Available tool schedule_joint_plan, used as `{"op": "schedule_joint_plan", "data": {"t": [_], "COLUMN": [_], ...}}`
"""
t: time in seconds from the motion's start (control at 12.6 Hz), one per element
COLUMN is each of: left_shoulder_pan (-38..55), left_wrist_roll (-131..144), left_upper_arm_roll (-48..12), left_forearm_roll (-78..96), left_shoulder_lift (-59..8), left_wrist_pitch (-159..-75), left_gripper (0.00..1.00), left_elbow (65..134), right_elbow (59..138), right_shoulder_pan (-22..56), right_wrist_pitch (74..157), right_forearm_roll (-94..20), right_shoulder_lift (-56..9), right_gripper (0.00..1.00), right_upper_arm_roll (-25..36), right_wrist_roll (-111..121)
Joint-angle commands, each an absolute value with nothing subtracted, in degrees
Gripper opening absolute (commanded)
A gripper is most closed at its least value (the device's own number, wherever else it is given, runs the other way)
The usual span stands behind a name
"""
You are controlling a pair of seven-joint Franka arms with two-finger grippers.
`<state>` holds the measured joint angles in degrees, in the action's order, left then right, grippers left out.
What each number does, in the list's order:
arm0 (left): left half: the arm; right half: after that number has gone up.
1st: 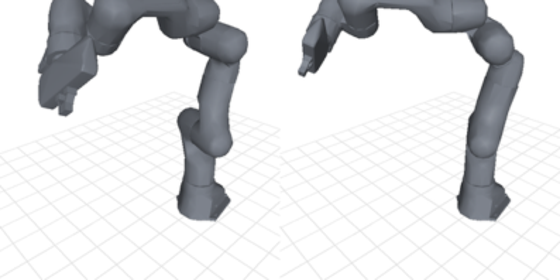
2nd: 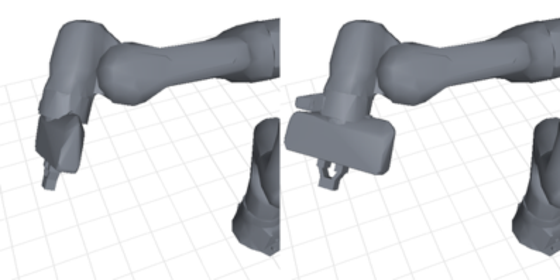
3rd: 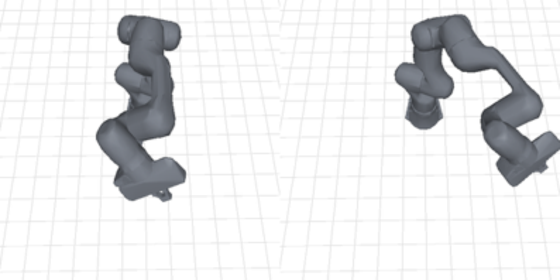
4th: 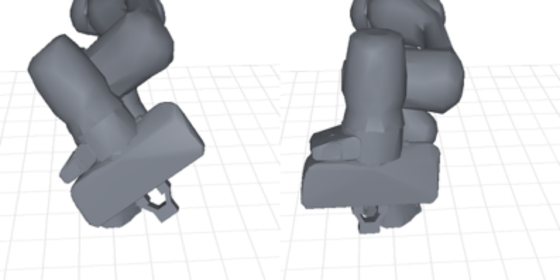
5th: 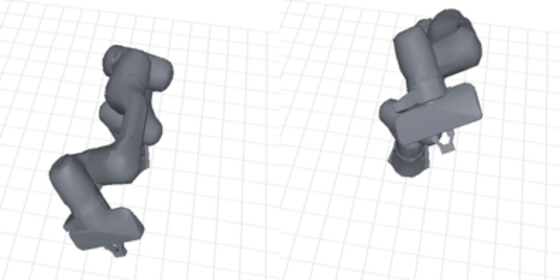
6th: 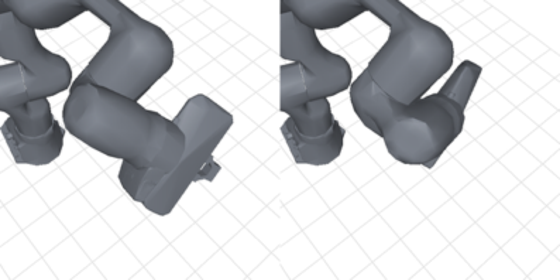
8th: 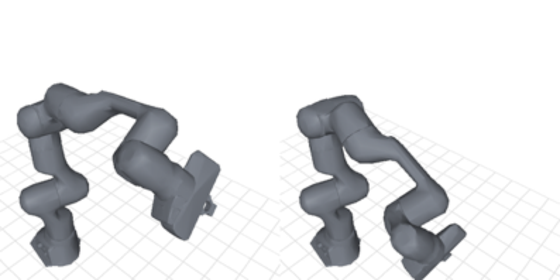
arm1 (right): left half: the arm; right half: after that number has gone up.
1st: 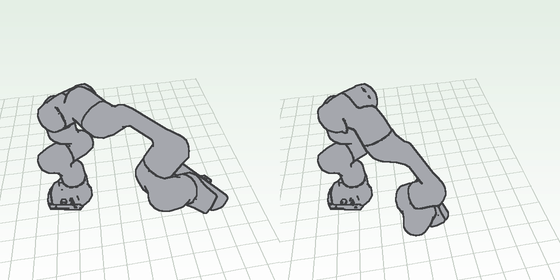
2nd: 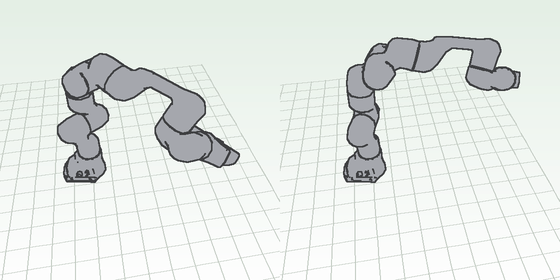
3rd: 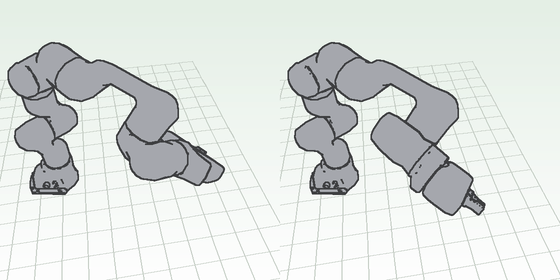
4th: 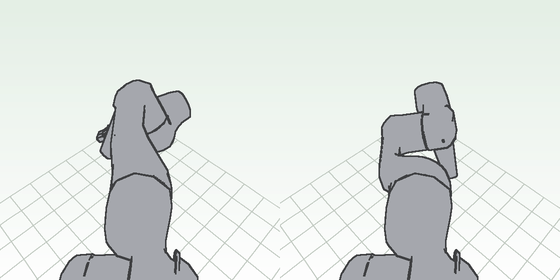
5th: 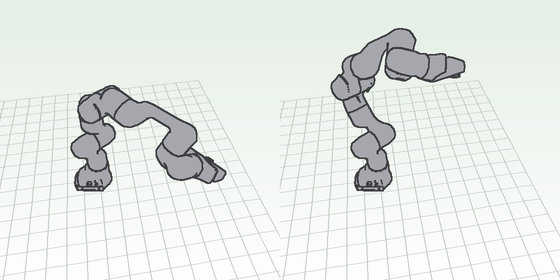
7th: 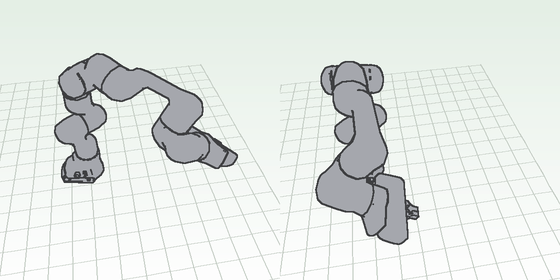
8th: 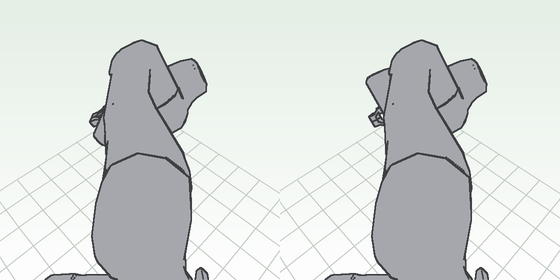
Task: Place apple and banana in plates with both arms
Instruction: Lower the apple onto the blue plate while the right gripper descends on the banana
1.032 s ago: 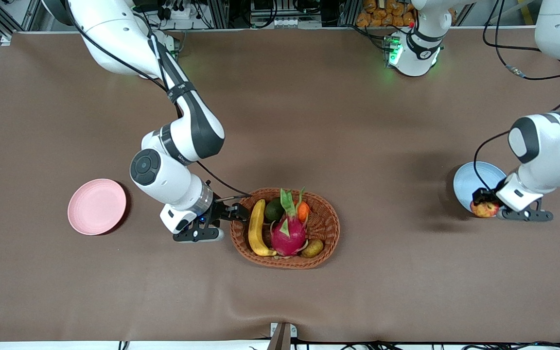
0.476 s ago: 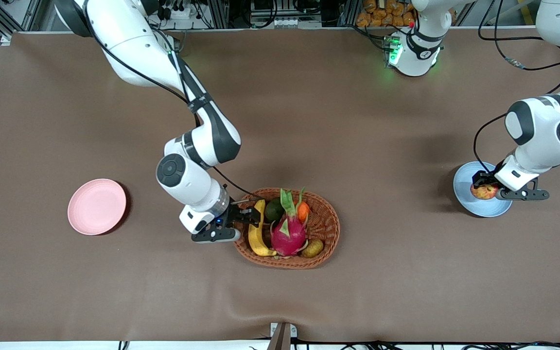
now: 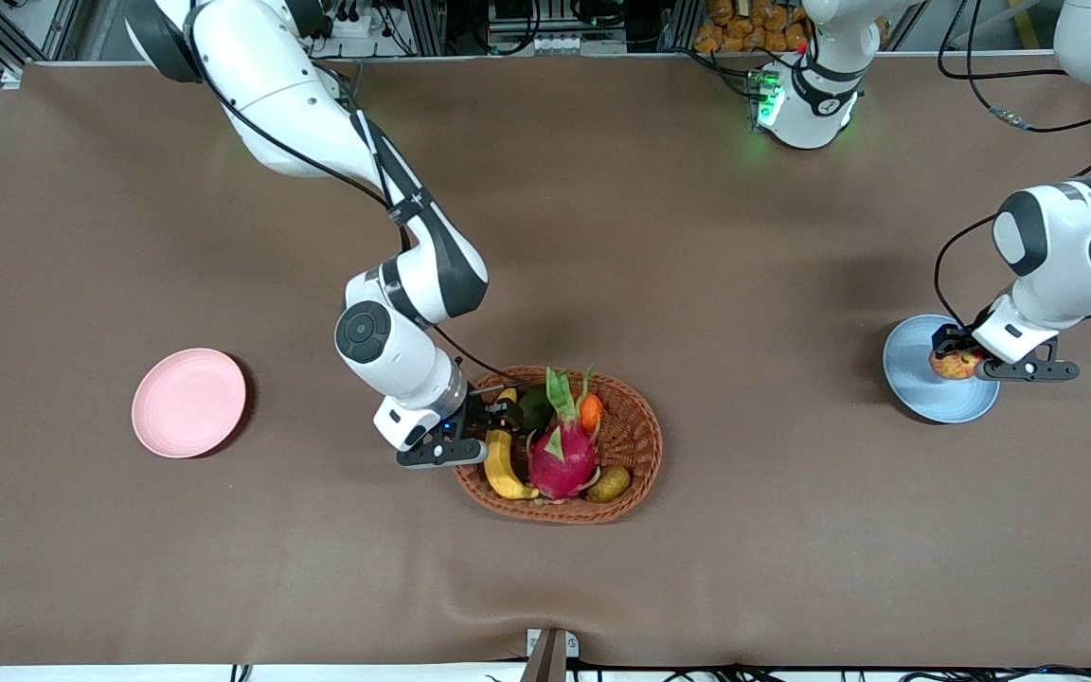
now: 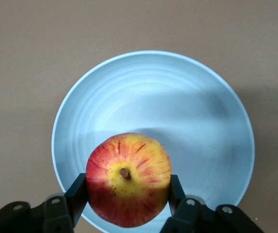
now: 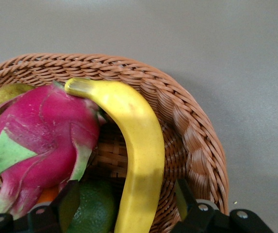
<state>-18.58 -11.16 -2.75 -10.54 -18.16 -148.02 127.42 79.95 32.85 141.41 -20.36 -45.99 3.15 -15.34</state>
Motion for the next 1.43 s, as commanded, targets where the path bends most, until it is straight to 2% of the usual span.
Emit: {"op": "schedule_joint_plan", "data": {"t": [0.0,0.16,0.24,0.32,0.4,0.71,0.95,1.11,1.35], "left_shoulder_pan": [-19.3,-19.2,-19.3,-19.2,-19.3,-19.2,-19.1,-18.6,-18.5], "left_wrist_roll": [-10.6,-10.6,-10.6,-10.6,-10.6,-10.7,-11.5,-11.7,-11.7], "left_upper_arm_roll": [-3.5,-3.5,-3.5,-3.5,-3.5,-3.6,-4.0,-4.9,-7.6], "left_forearm_roll": [-12.1,-12.1,-12.1,-12.1,-12.0,-12.0,-12.1,-12.1,-11.9], "left_shoulder_lift": [-18.1,-18.5,-18.5,-18.5,-18.5,-18.4,-16.7,-16.1,-16.7], "left_wrist_pitch": [-149.2,-149.4,-149.4,-149.4,-149.4,-149.3,-147.7,-143.3,-134.0], "left_gripper": [0.52,0.62,0.74,1.00,1.00,1.00,1.00,1.00,1.00], "left_elbow": [128.2,128.1,128.0,127.9,127.9,127.4,124.8,121.0,111.9], "right_elbow": [78.0,78.0,78.0,78.1,78.2,78.2,78.2,78.2,78.5], "right_shoulder_pan": [33.2,33.4,33.4,33.4,33.4,33.5,33.5,33.6,33.9], "right_wrist_pitch": [143.8,144.7,144.7,144.8,145.1,145.4,145.5,145.5,148.6], "right_forearm_roll": [-21.3,-21.3,-21.4,-21.3,-21.4,-21.3,-21.1,-20.9,-21.0], "right_shoulder_lift": [-48.6,-49.0,-49.0,-49.0,-49.3,-49.8,-50.1,-50.4,-51.0], "right_gripper": [0.88,0.88,0.88,0.87,0.86,0.72,0.68,0.68,0.68], "right_upper_arm_roll": [3.6,3.6,3.6,3.6,3.6,3.6,3.6,3.6,3.6], "right_wrist_roll": [-16.2,-16.2,-16.3,-16.3,-16.3,-17.7,-17.7,-17.7,-17.7]}}
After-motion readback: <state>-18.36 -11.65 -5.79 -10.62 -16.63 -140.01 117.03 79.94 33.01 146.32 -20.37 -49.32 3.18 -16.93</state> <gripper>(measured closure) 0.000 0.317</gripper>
